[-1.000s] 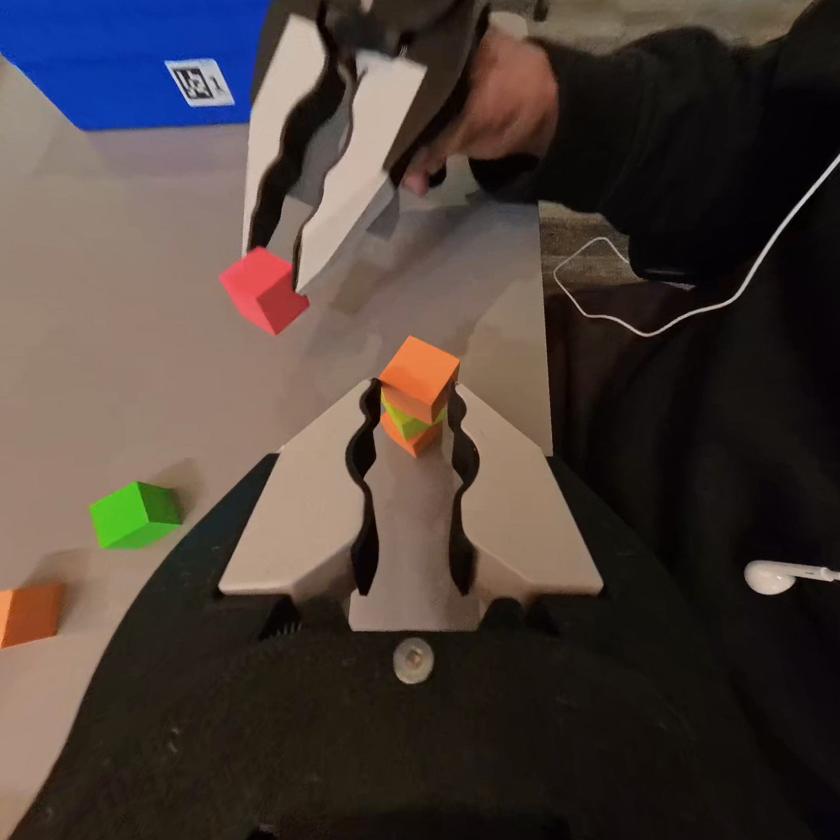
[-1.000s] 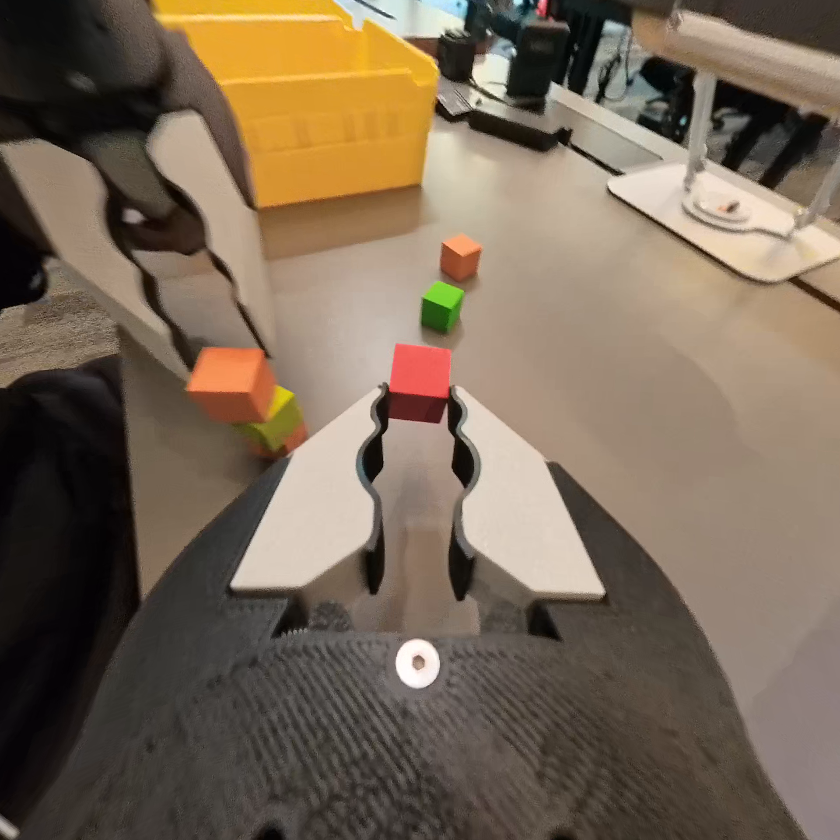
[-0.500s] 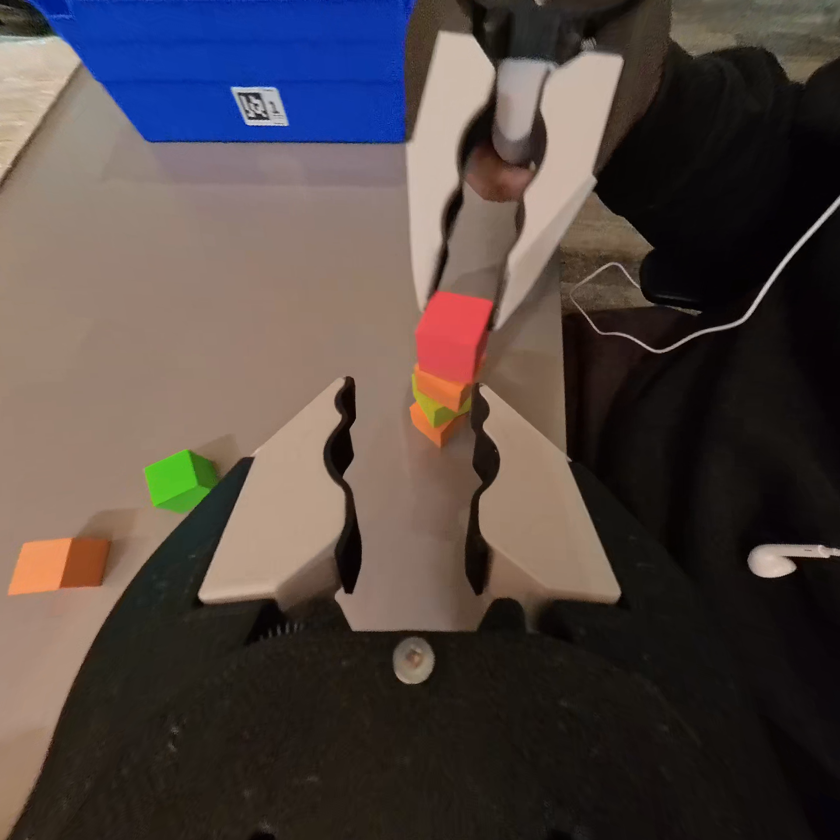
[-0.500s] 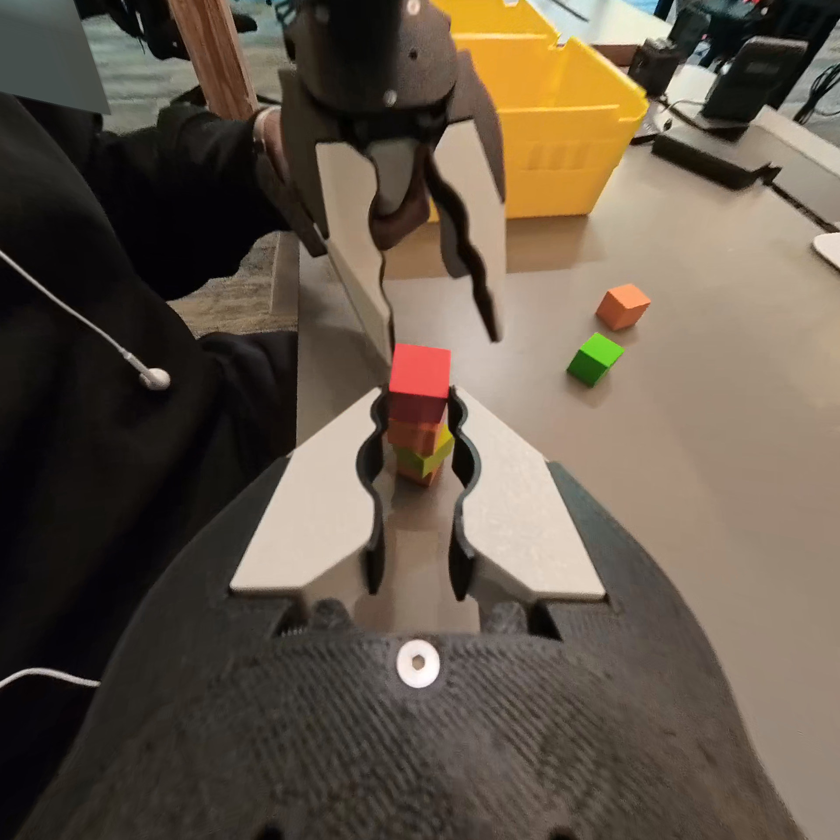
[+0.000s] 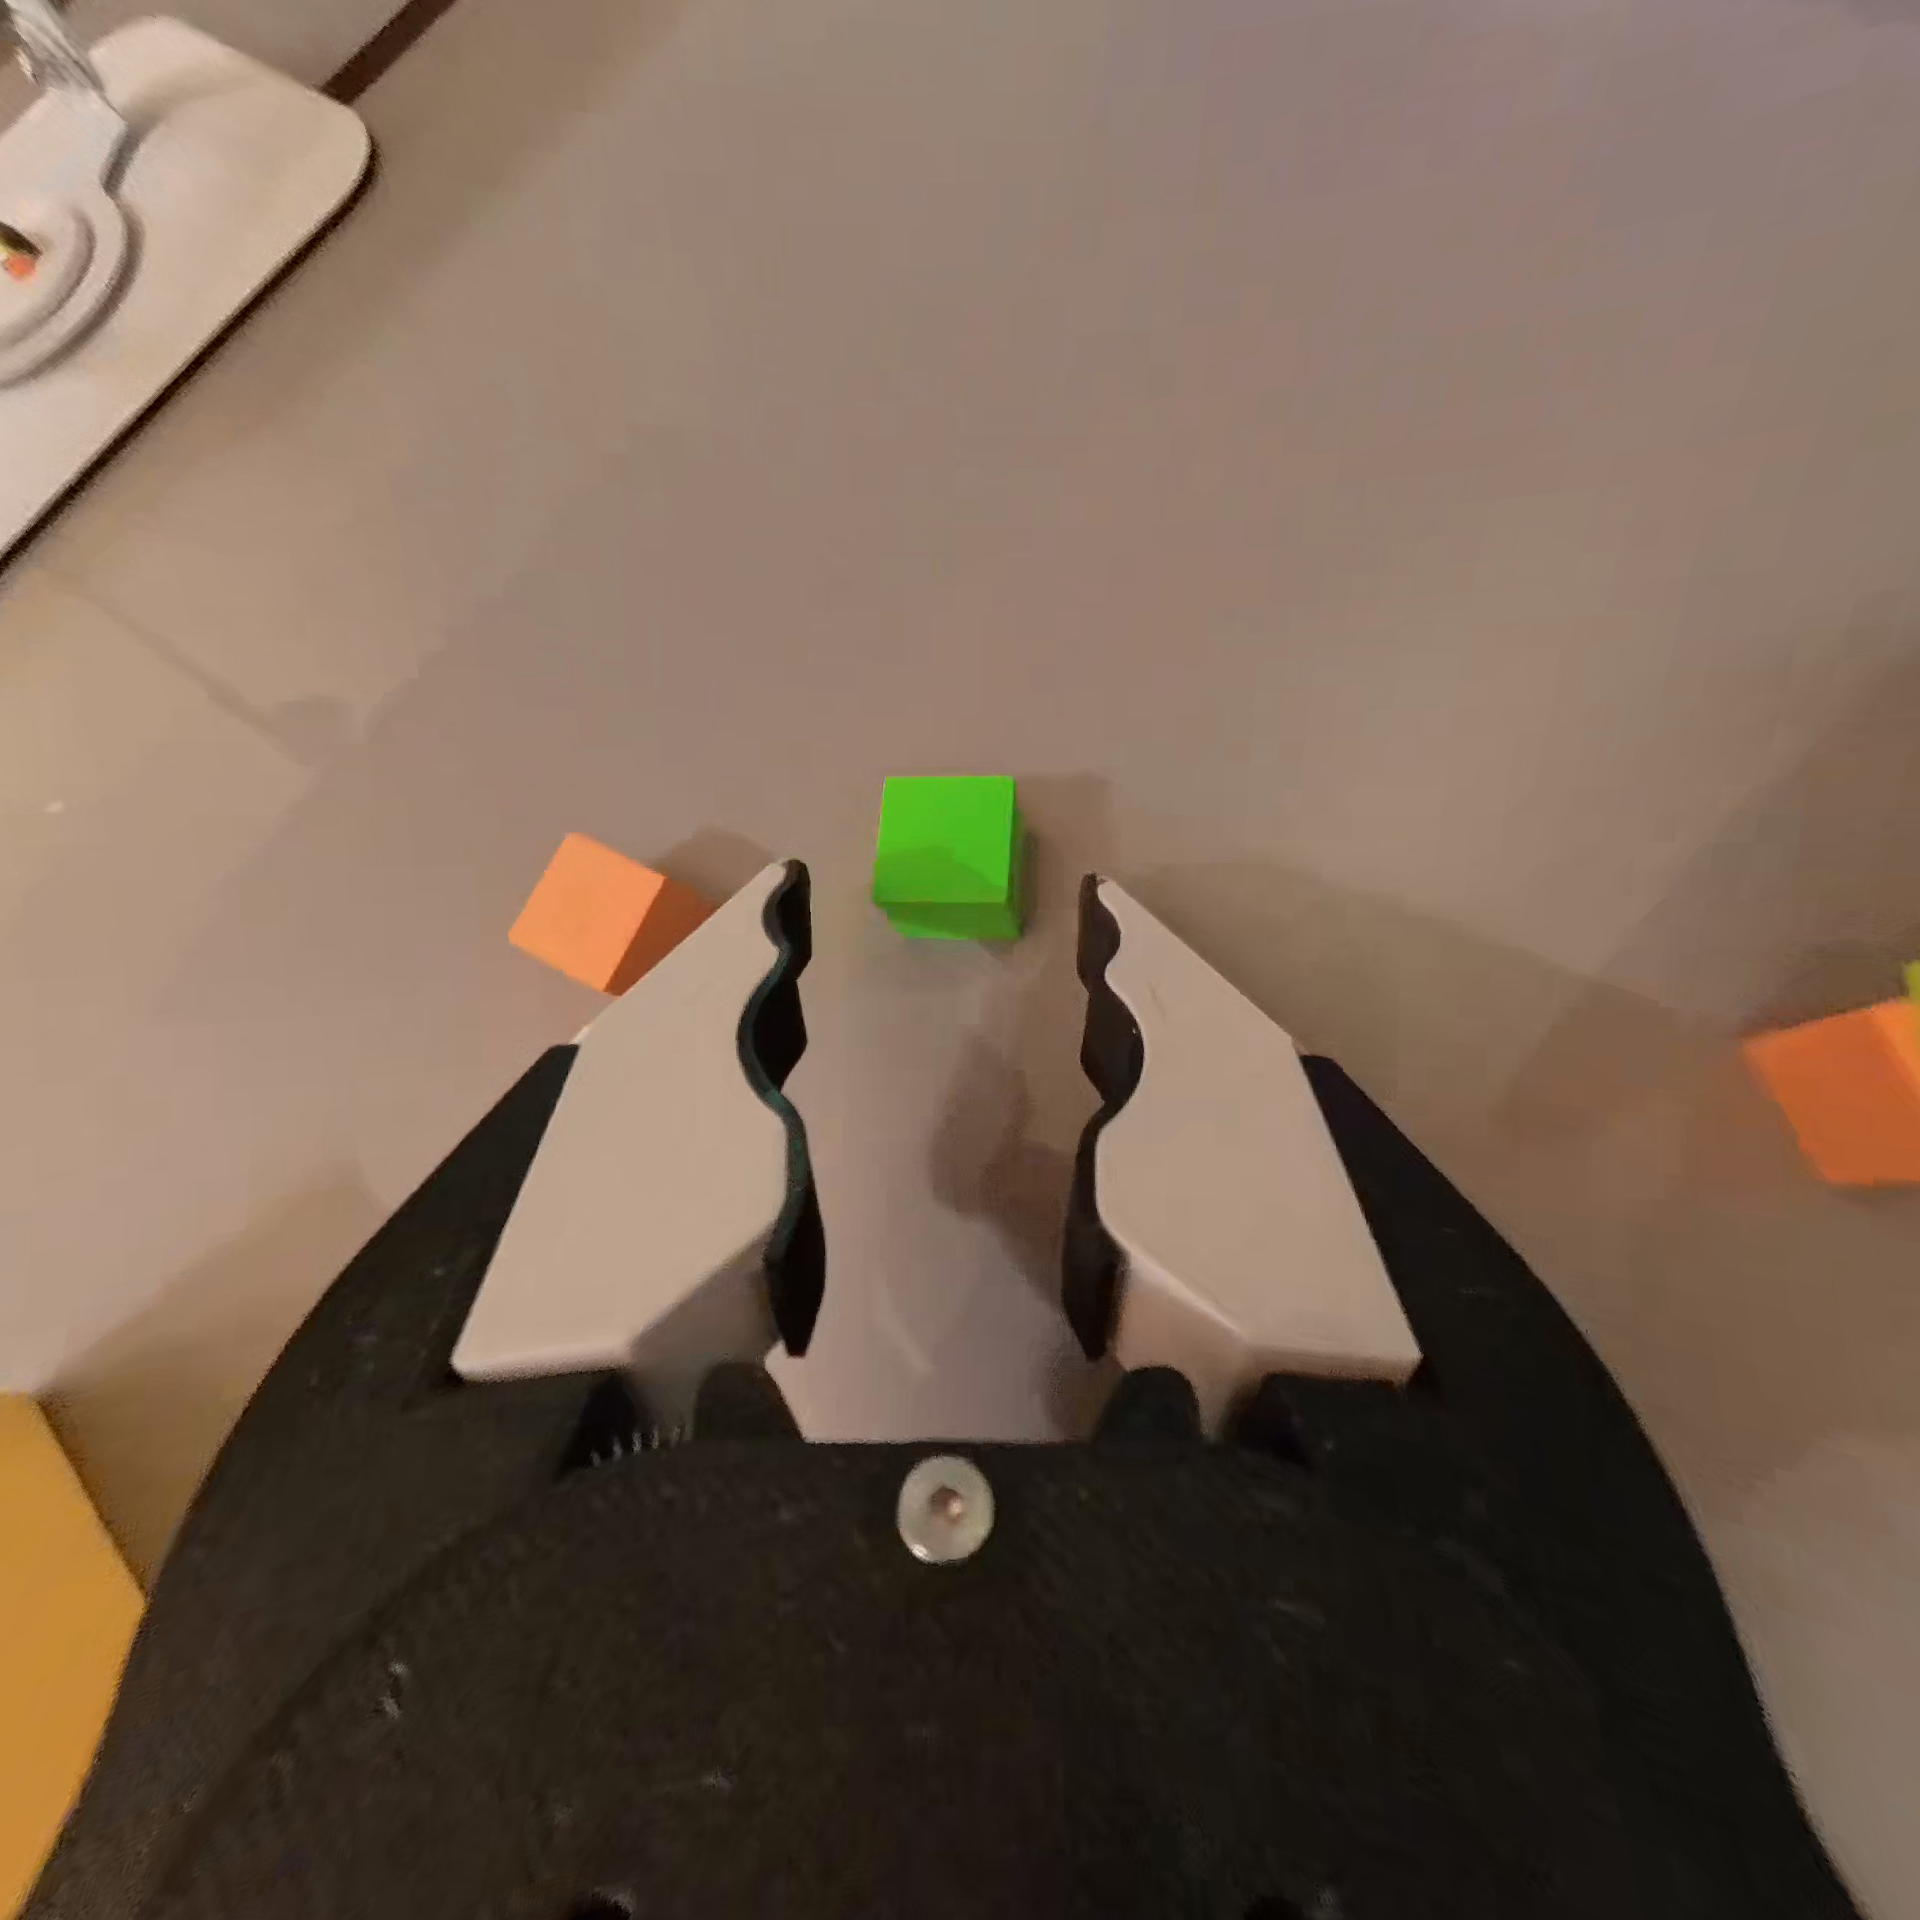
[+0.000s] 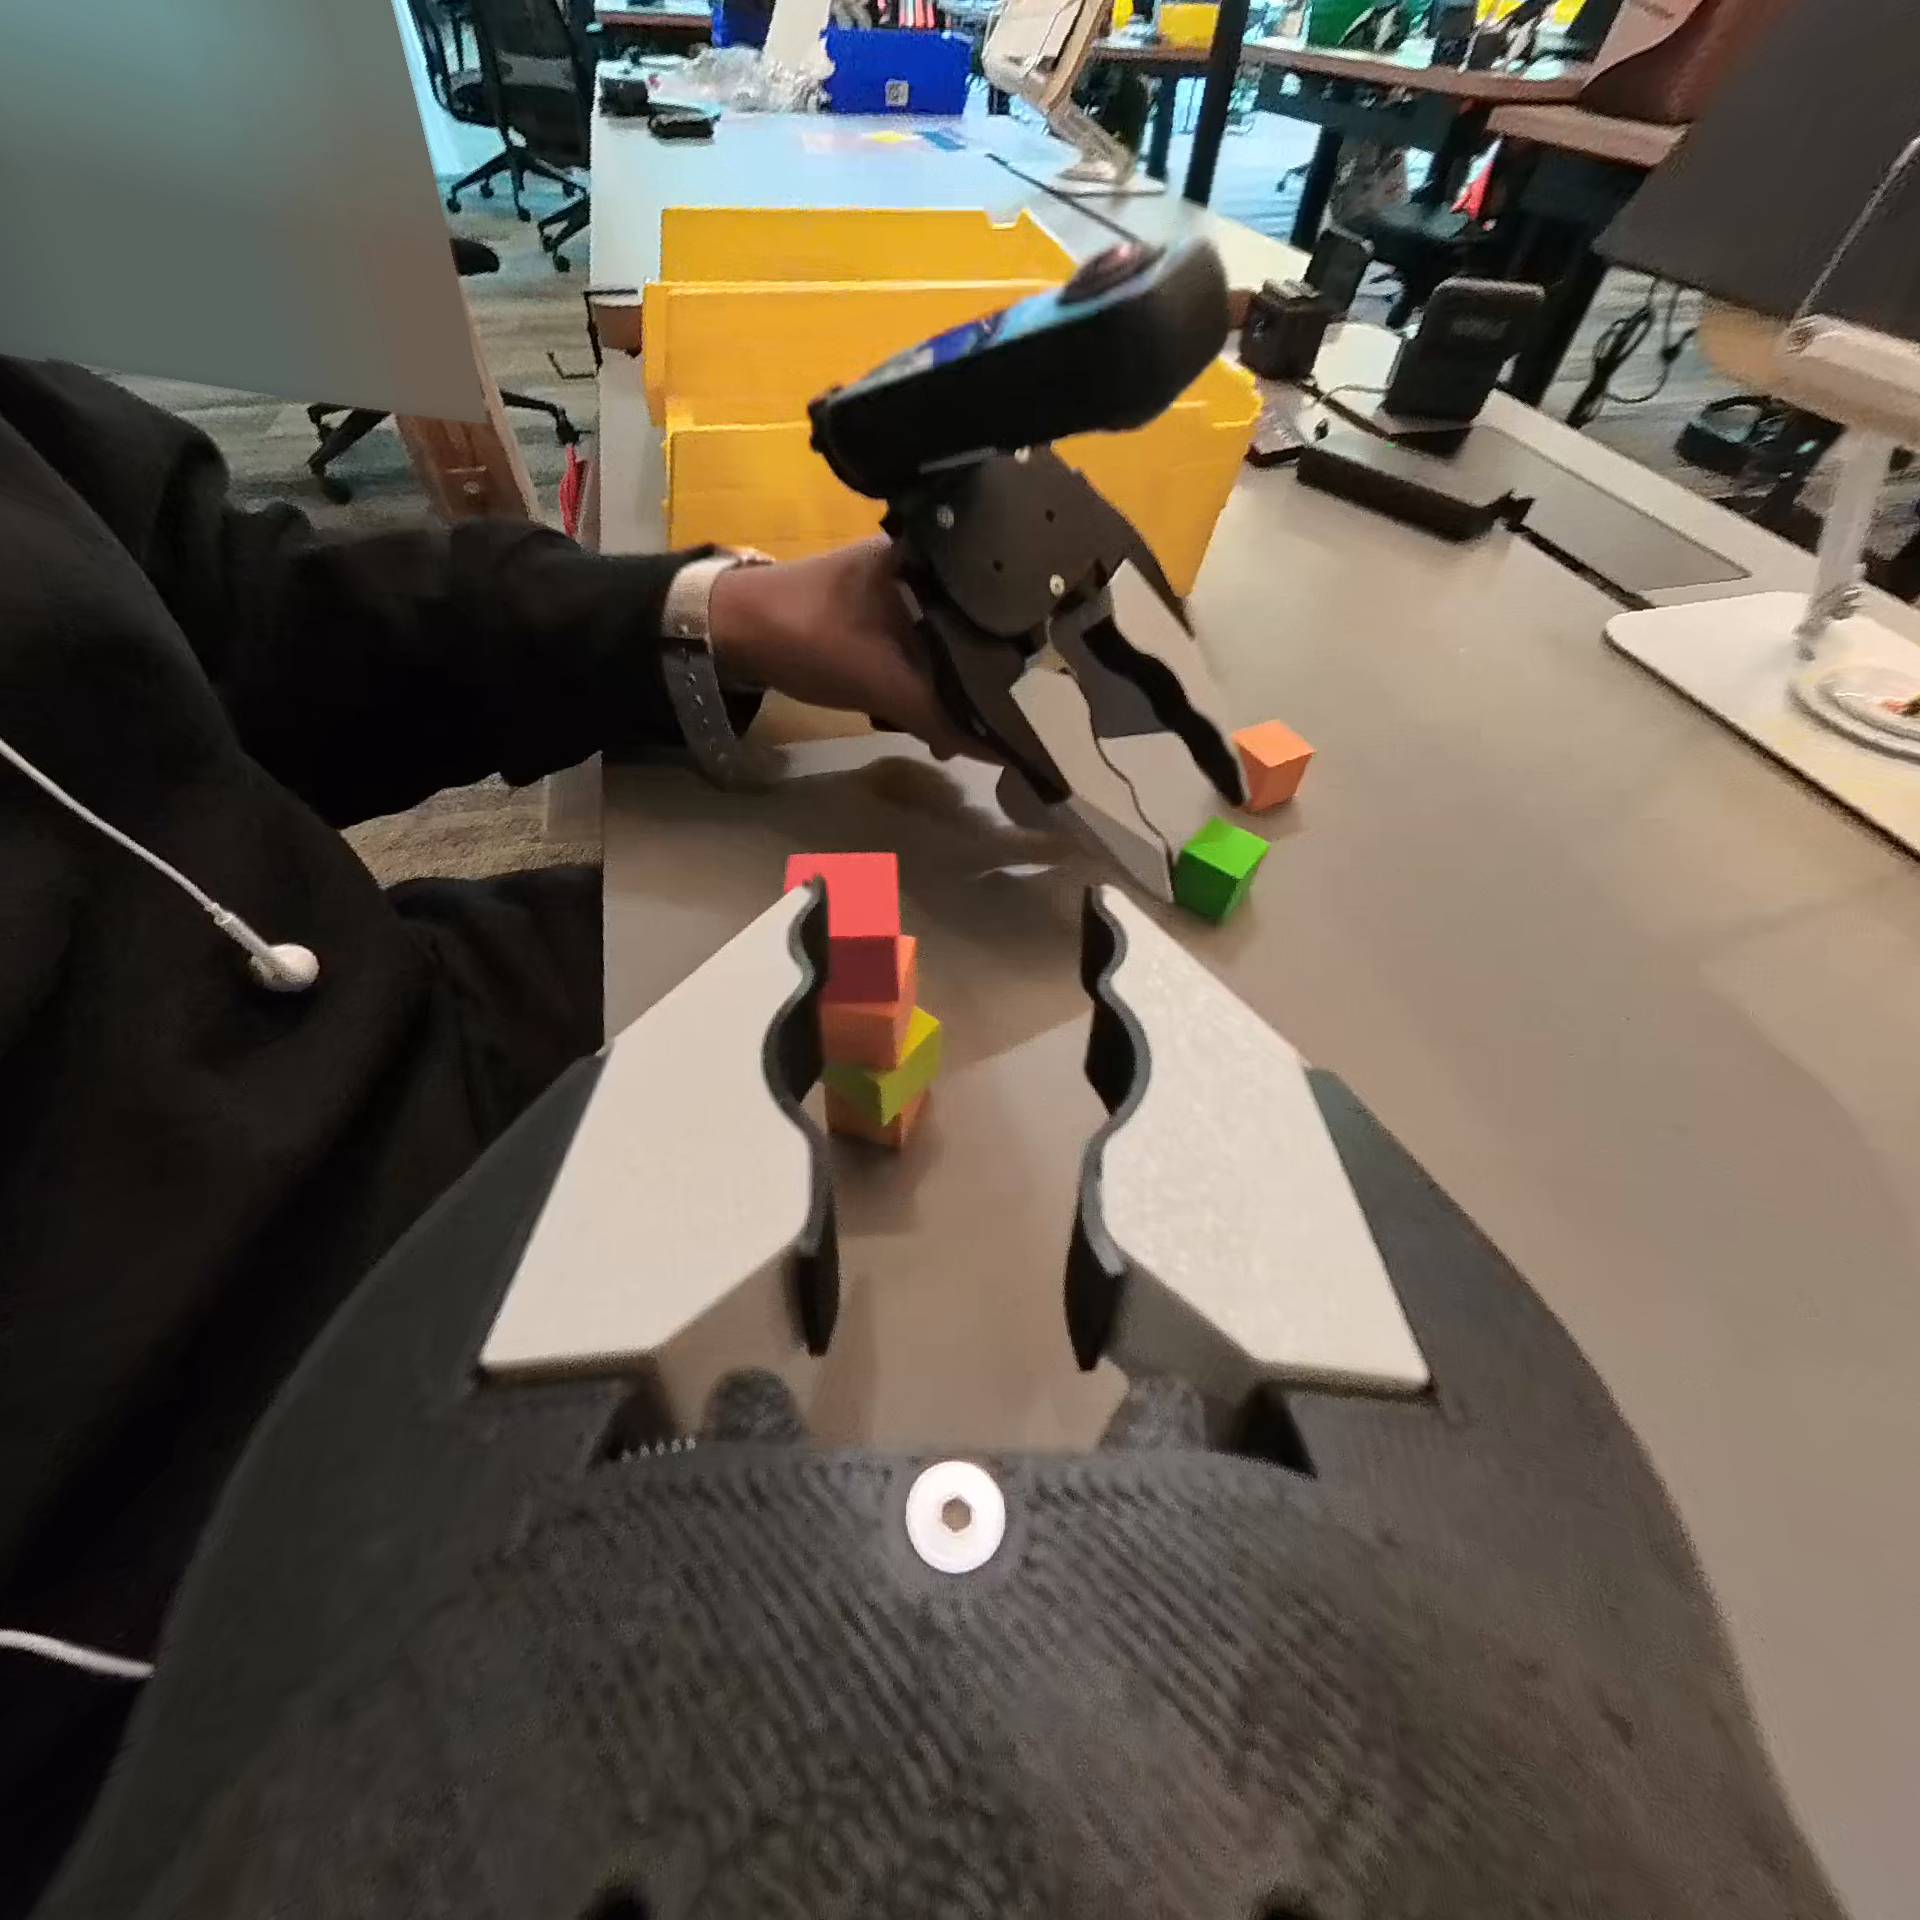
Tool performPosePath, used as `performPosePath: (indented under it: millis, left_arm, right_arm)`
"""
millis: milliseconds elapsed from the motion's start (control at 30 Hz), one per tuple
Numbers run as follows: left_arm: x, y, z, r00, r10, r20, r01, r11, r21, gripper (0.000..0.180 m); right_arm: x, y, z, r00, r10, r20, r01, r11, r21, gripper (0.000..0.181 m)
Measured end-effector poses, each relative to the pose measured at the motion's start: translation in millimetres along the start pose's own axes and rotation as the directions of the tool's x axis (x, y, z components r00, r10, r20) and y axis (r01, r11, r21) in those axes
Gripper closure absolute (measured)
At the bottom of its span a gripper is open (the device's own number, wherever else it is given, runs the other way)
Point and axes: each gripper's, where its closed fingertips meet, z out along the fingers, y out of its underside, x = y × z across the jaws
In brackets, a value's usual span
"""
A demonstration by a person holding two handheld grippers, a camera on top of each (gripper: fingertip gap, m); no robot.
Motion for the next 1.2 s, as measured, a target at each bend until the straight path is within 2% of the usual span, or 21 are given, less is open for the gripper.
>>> performPosePath:
  millis: [67, 133, 367, 500, 600, 767, 933, 1067, 1200]
  left_arm:
    - [1.9, 3.3, 6.1, 1.000, -0.006, -0.018, 0.006, 1.000, -0.011, 0.134]
    - [4.8, 5.0, 6.9, 0.999, -0.010, -0.037, 0.010, 1.000, -0.011, 0.153]
    - [8.7, -31.1, -37.8, 0.998, -0.009, -0.060, 0.018, 0.988, 0.155, 0.155]
    - [42.8, -64.8, -89.2, 0.977, 0.036, -0.211, 0.023, 0.963, 0.270, 0.155]
    - [94.2, -80.3, -131.3, 0.890, 0.161, -0.428, 0.003, 0.934, 0.357, 0.155]
    - [126.6, -64.7, -128.1, 0.843, 0.244, -0.479, -0.101, 0.947, 0.304, 0.155]
    - [138.2, -51.2, -115.4, 0.821, 0.261, -0.507, -0.148, 0.956, 0.252, 0.155]
    - [135.0, -54.8, -116.3, 0.836, 0.259, -0.483, -0.145, 0.954, 0.261, 0.134]
    - [124.1, -62.6, -128.4, 0.845, 0.245, -0.474, -0.108, 0.949, 0.298, 0.129]
  right_arm:
    - [4.5, -1.8, -3.8, 1.000, 0.001, -0.021, -0.001, 1.000, 0.013, 0.134]
    - [8.2, -1.9, -6.1, 0.999, 0.003, -0.036, -0.002, 1.000, 0.016, 0.134]
    - [37.4, 8.3, -9.2, 0.989, 0.040, -0.143, -0.037, 0.999, 0.020, 0.139]
    - [73.1, 47.7, -7.0, 0.957, 0.044, -0.285, -0.078, 0.991, -0.109, 0.139]
    - [74.2, 57.3, 0.0, 0.958, 0.063, -0.279, -0.101, 0.987, -0.122, 0.140]
    - [71.0, 54.2, 3.4, 0.960, 0.067, -0.274, -0.101, 0.988, -0.114, 0.140]
    - [69.8, 47.9, -2.3, 0.955, 0.068, -0.287, -0.098, 0.991, -0.092, 0.141]
    - [73.2, 42.0, -5.9, 0.954, 0.067, -0.293, -0.093, 0.993, -0.076, 0.141]
    - [82.6, 28.6, 2.6, 0.960, 0.060, -0.273, -0.079, 0.995, -0.060, 0.140]
